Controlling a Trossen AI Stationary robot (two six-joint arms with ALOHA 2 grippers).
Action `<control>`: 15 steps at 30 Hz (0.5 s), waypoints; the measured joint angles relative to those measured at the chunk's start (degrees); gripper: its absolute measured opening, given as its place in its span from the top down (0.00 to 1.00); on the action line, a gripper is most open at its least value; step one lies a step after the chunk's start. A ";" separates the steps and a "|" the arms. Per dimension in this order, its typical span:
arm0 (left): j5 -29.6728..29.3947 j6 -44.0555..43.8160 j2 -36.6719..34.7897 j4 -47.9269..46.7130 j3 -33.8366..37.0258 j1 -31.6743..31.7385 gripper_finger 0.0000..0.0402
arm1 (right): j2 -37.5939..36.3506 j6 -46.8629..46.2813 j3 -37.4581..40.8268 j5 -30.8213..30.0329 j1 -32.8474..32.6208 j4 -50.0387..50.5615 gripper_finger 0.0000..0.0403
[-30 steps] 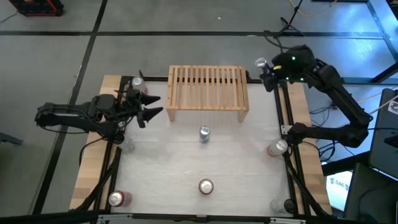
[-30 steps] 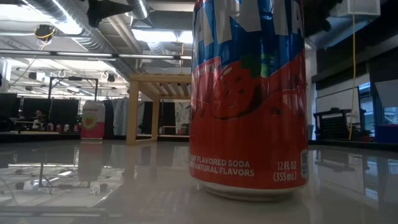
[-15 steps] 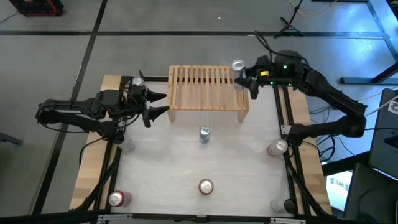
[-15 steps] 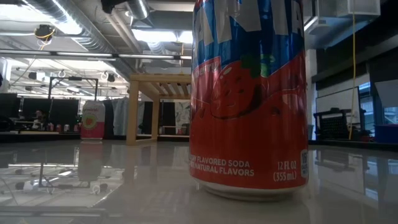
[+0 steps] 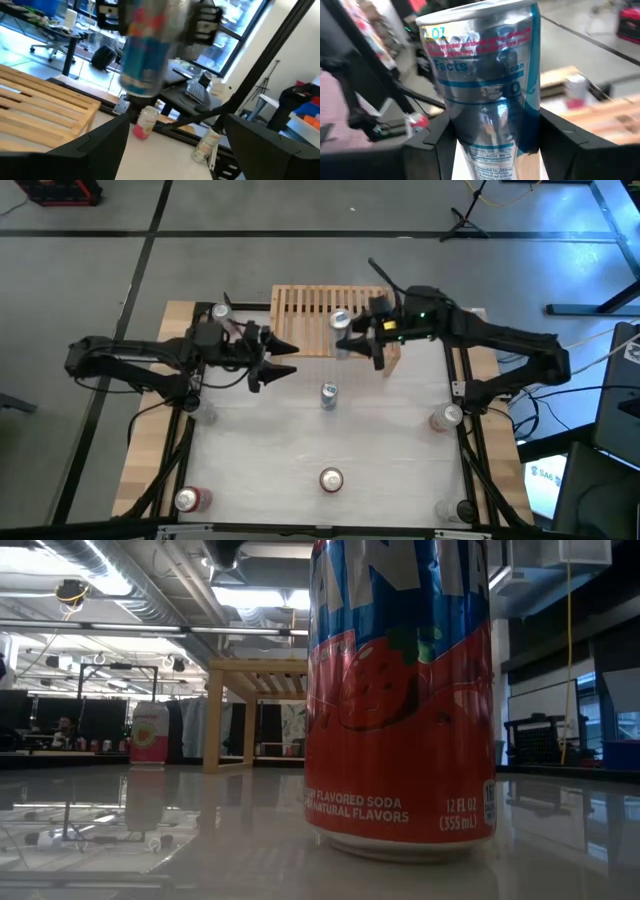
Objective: Place canned beverage on shelf
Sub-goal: Put the top blue soda can on the shelf
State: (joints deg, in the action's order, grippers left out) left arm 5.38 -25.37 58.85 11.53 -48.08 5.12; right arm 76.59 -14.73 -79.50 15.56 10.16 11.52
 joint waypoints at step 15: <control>15.86 2.41 8.31 1.31 -8.38 4.25 0.20 | 8.49 -6.74 -0.02 9.66 -2.32 -19.88 0.49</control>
State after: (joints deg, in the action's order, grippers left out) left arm 21.24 -22.96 67.16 12.84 -56.47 9.37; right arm 85.08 -21.47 -79.53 25.21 7.84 -8.36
